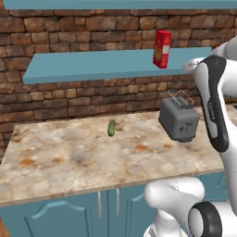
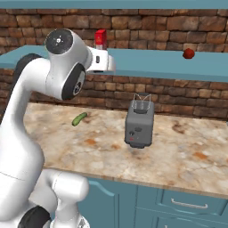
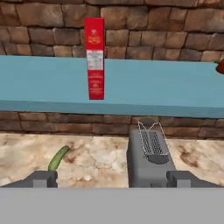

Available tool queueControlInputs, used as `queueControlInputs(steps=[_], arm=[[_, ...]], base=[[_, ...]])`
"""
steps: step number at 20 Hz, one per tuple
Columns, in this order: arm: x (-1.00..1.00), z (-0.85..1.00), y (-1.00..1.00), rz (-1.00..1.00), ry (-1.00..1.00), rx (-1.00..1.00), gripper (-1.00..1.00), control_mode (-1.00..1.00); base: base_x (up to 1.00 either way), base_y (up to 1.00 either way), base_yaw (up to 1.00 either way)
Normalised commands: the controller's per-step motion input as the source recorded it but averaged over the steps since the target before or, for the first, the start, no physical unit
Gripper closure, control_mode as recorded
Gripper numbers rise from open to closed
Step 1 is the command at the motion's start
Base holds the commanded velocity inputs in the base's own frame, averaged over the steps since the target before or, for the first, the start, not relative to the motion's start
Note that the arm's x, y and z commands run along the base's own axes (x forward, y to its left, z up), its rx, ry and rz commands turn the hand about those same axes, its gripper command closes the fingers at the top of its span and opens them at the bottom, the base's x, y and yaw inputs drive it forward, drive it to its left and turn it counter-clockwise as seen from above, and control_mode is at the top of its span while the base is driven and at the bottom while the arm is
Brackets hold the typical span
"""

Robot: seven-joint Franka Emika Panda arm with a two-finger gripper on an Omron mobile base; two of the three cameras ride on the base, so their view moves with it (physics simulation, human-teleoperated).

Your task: Pick the boxed food and bar from the counter and place them in the cabinets closest to them.

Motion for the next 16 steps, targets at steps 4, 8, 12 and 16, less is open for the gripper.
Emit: queueControlInputs(steps=[4, 8, 12, 16], arm=[[-1.00, -0.43, -0.03, -0.01, -0.19, -0.07, -1.00, -1.00], [-0.52, -0.80, 0.00, -0.11, -0.03, -0.26, -1.00, -1.00], [-0.04, -0.49, 0.00, -0.11, 0.00, -0.14, -1.00, -1.00], [0.01, -0.01, 0.01, 0.00, 0.01, -0.01, -1.00, -1.00]], base=[[0.00, 0.00, 0.00], [0.00, 0.00, 0.00], [0.00, 0.00, 0.00], [0.00, 0.00, 0.00]])
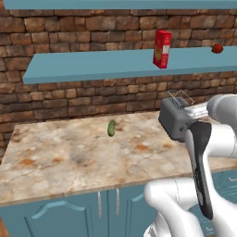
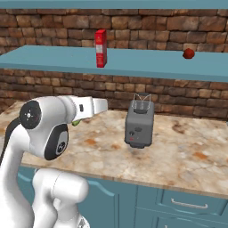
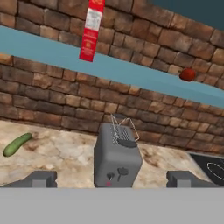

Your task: Pick the boxed food and bar from the counter and place them in the cabinets closest to them.

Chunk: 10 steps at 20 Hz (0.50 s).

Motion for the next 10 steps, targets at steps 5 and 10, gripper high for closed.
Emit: queueControlInputs(steps=[5, 10], arm=[[-0.12, 0.00, -0.13, -0.10, 0.23, 0.04, -1.00, -1.00], [-0.05, 0.00, -0.02, -0.01, 0.04, 0.00, -1.00, -1.00]], base=[[0.00, 0.00, 0.00], [0.00, 0.00, 0.00]])
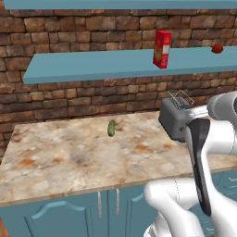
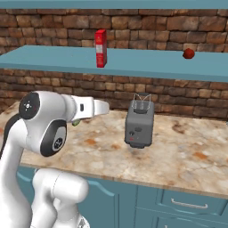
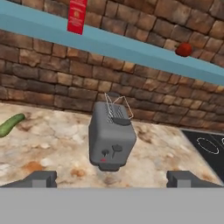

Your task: Pick the boxed food and bar from the counter and place them in the cabinets closest to them.

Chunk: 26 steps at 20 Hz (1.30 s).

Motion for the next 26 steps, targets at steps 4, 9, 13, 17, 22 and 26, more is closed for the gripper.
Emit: queueControlInputs(steps=[4, 9, 13, 17, 22, 26], arm=[[0.00, 0.00, 0.00, 0.00, 0.00, 0.00, -1.00, 1.00], [0.00, 0.00, 0.00, 0.00, 0.00, 0.00, -1.00, 1.00], [0.00, 0.00, 0.00, 0.00, 0.00, 0.00, -1.00, 1.00], [0.00, 0.00, 0.00, 0.00, 0.00, 0.00, -1.00, 1.00], [0.00, 0.00, 0.00, 0.00, 0.00, 0.00, -1.00, 1.00], [0.00, 0.00, 0.00, 0.00, 0.00, 0.00, -1.00, 1.00]], base=[[0.00, 0.00, 0.00], [-0.54, -0.27, 0.00], [-0.87, -0.26, 0.00], [-0.59, -0.17, 0.00], [-0.09, -0.03, 0.00], [0.00, -0.50, 0.00]])
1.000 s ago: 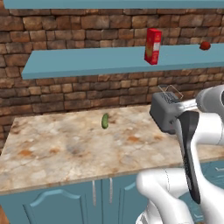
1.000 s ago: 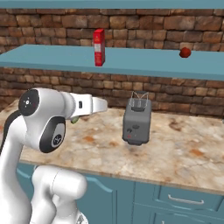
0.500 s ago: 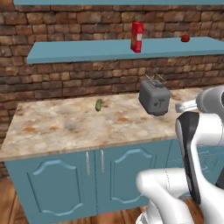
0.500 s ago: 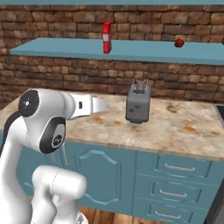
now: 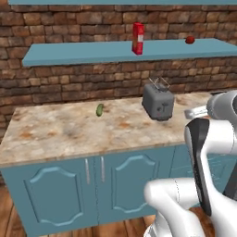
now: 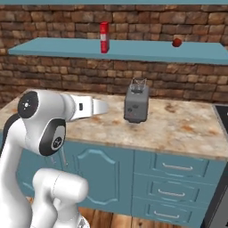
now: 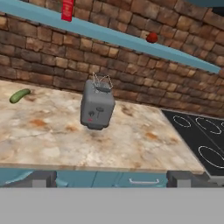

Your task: Pick the boxed food and bar from the counter and place them in the cabinets closest to them.

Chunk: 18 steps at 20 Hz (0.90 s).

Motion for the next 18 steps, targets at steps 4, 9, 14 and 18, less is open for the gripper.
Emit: queueControlInputs(steps=[4, 9, 14, 18], arm=[[0.00, 0.00, 0.00, 0.00, 0.00, 0.00, -1.00, 1.00], [0.00, 0.00, 0.00, 0.00, 0.00, 0.00, -1.00, 1.00], [0.00, 0.00, 0.00, 0.00, 0.00, 0.00, -1.00, 1.00], [0.00, 0.00, 0.00, 0.00, 0.00, 0.00, -1.00, 1.00]], base=[[-0.03, -0.69, 0.00], [-0.06, -0.70, 0.00], [-0.10, -0.72, 0.00], [-0.13, -0.74, 0.00]])
